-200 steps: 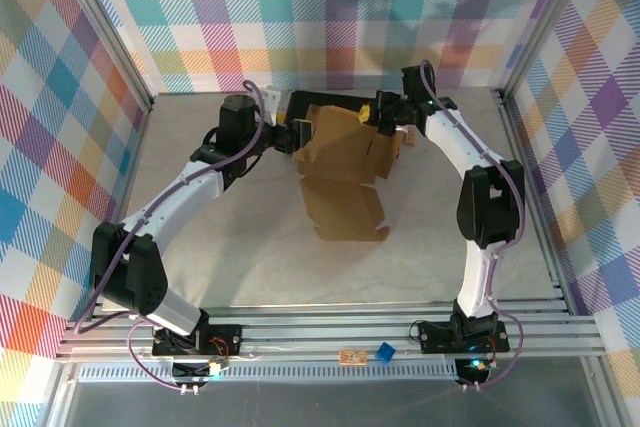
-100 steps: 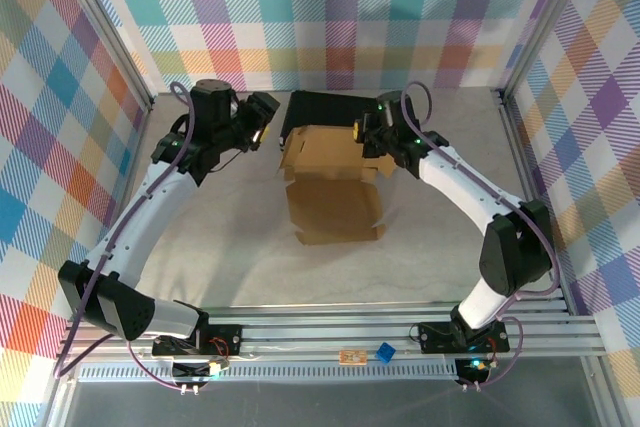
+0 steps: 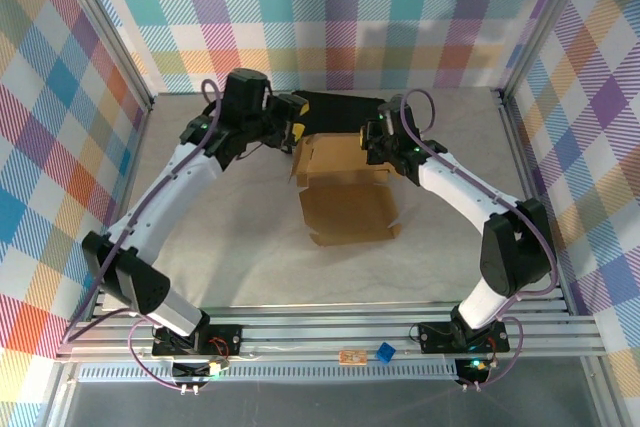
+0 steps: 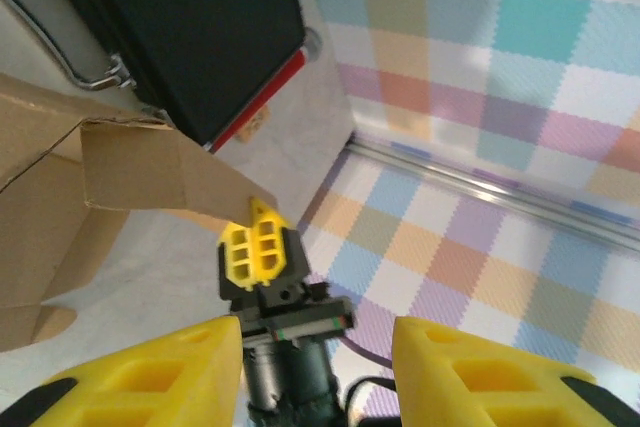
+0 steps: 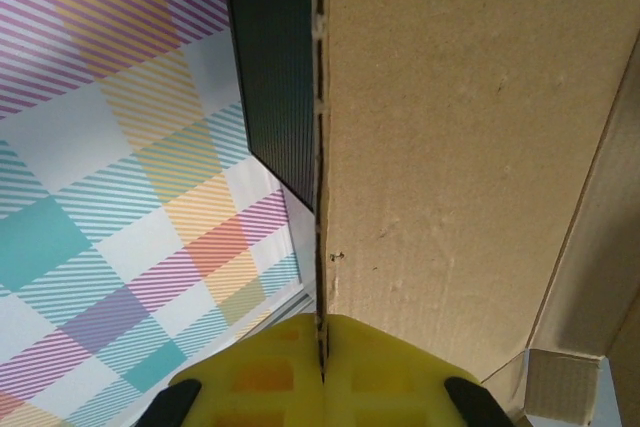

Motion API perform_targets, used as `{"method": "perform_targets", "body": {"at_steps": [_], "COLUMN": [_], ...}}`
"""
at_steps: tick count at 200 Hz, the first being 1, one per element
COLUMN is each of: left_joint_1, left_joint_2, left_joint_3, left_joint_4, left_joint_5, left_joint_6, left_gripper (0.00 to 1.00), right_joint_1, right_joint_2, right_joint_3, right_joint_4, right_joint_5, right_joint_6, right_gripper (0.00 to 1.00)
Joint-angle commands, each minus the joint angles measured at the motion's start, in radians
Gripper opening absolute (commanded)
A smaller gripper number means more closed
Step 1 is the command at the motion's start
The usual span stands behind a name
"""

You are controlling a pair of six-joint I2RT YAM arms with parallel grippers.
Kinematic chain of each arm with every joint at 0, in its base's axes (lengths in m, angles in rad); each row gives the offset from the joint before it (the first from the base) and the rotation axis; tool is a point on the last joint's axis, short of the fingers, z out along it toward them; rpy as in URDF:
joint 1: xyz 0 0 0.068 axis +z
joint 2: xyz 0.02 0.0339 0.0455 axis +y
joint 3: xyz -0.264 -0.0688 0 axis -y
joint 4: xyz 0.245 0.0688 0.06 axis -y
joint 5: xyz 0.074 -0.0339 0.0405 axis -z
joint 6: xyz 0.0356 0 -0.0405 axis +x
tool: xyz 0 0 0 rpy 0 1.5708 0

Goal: Fold the paper box

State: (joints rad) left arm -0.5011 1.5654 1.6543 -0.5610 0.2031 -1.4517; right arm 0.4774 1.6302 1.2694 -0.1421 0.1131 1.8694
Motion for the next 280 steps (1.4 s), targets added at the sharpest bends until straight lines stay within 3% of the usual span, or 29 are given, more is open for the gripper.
{"method": "perform_targets", "body": {"at_steps": [1,191,218,255,280], "left_joint_1": [-0.022,-0.047,-0.047,-0.047,-0.042], "left_joint_2": [0.051,0.231,0.231,0.236,0.225], "left_joint_3": [0.064,0.071,0.068,0.063,0.045], "left_joint_4": [-0.074,-0.001,-0.002,-0.005,0.003], "left_joint_5": [0.001,0.068,0.058,0.048,0.037], "left_joint_6": [0.005,0.115,0.120,0.123,0.124], "left_gripper": [0.43,0.47,0.35,0.00,0.00], "right_joint_1": [0.003,0.003,0.003,0.003,0.003], "right_joint_2": [-0.046,-0.060,-0.063,-0.063,-0.067], "right_joint_3": [-0.009,0.033,0.034,0.034,0.035], "right_joint_4": [0.027,-0.047,-0.054,-0.055,-0.070], "right_joint_5": [0.013,-0.024,-0.024,-0.027,-0.029], "right_joint_6": [-0.013,-0.041,-0.042,-0.046,-0.063], "right_gripper": [0.00,0.00,0.00,0.00,0.00]}}
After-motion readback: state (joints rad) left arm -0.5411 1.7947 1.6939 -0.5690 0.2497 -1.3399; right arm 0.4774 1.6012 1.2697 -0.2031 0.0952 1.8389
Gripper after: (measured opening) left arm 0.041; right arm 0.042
